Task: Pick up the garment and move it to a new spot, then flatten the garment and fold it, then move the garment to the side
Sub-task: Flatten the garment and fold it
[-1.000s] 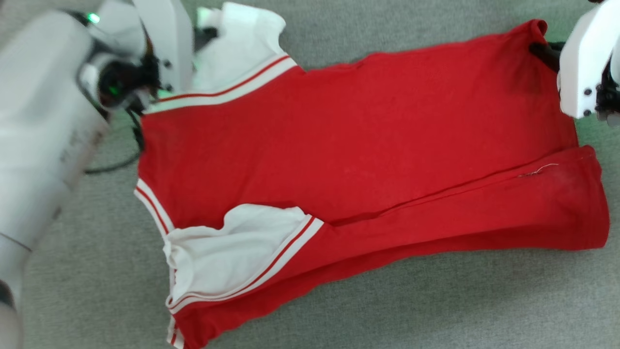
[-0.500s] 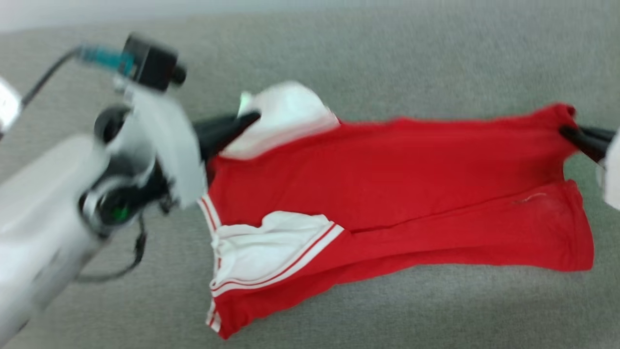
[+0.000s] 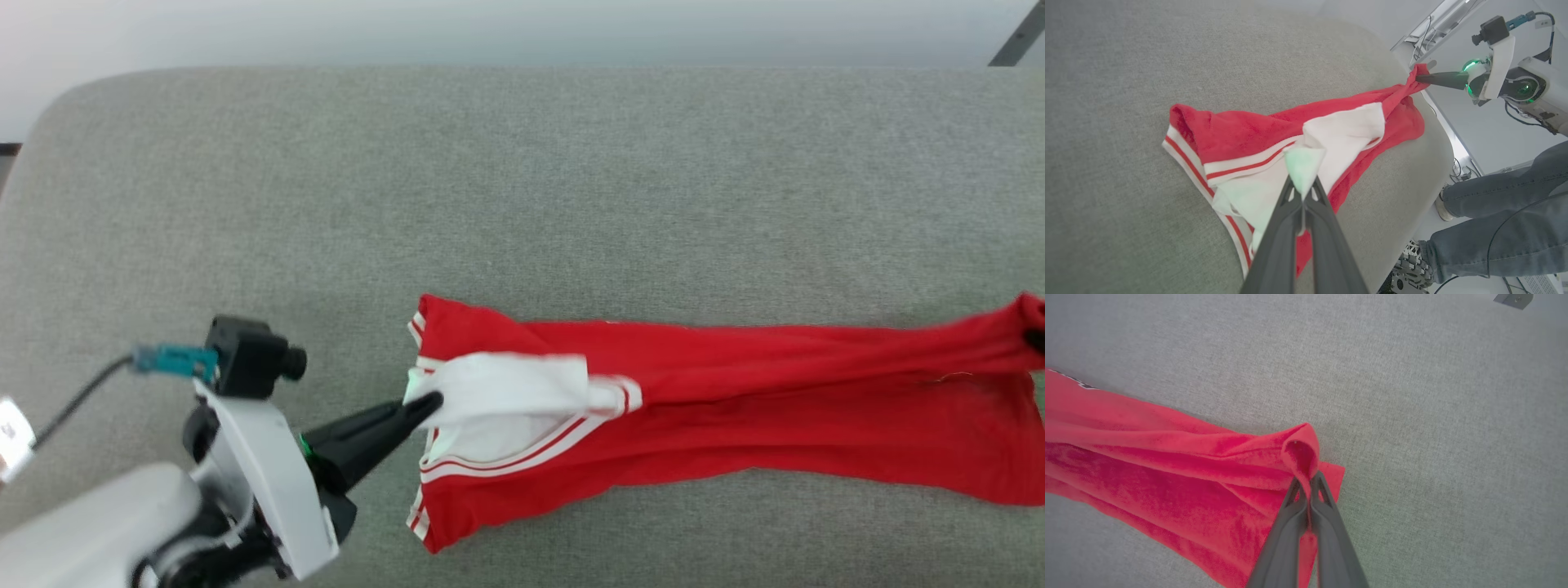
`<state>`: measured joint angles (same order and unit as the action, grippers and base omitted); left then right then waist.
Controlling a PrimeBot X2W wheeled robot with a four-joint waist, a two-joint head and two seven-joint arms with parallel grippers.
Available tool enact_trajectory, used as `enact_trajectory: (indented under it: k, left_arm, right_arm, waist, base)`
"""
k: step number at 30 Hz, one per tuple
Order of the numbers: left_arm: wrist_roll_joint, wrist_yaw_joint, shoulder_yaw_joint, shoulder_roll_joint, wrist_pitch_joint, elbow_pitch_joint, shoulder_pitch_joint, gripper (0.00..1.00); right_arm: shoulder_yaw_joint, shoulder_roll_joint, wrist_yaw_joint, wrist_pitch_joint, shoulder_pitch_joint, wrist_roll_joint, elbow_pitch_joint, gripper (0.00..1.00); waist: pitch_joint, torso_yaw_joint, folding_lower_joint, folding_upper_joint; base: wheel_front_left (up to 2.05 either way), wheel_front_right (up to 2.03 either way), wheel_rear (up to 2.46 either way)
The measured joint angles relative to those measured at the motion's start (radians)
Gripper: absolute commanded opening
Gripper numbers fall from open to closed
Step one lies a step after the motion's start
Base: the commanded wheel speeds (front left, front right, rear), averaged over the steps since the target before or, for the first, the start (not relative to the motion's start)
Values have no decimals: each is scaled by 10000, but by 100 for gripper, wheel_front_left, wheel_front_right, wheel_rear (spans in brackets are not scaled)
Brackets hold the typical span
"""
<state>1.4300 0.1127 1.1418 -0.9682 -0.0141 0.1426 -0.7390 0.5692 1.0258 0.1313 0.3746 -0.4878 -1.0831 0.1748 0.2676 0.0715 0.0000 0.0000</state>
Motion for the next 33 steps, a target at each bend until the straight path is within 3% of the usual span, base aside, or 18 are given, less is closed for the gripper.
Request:
enact_trajectory:
  k: [3,14,15,16,17,19,20,26,33]
  left_arm:
    - [-58,-73,188,280,-307,-397,362,0]
    - [-123,88,441,2033,-1028,-2890,633,0]
    - [-134,102,435,2119,-1124,-3037,634,7]
    - [-134,107,416,2180,-1275,-3170,643,31]
    - [-115,109,355,2238,-1446,-3239,686,44]
    - [61,119,245,2313,-1684,-3258,830,87]
    - [69,121,201,2301,-1801,-3237,907,98]
    - [230,117,-178,2067,-2288,-3041,1604,100]
    - [94,-489,-1329,2569,-2474,-3430,3065,100]
  right_arm:
    - [-284,-54,0,-109,516,82,63,0]
    - [-846,-1206,0,-596,715,1095,834,0]
    - [-874,-1287,0,-612,707,1149,861,17]
    - [-890,-1360,0,-646,707,1175,849,65]
    - [-903,-1419,0,-679,709,1162,792,100]
    - [-920,-1461,0,-660,758,995,621,100]
    - [-978,-1444,0,-663,845,932,531,100]
    - [-1467,-1244,0,-702,1541,424,393,100]
    - [-2263,-1174,0,-855,2959,-180,855,100]
  waist:
    - [75,59,0,0]
    - [348,42,0,0]
    - [329,38,0,0]
    - [299,35,0,0]
    - [258,34,0,0]
    - [141,39,0,0]
    - [72,44,0,0]
    - [-488,119,0,0]
    - [-1157,408,0,0]
  base:
    - [0,0,0]
    - [0,0,0]
    - [0,0,0]
    - [0,0,0]
    - [0,0,0]
    - [0,0,0]
    - [0,0,0]
    - [0,0,0]
    - [0,0,0]
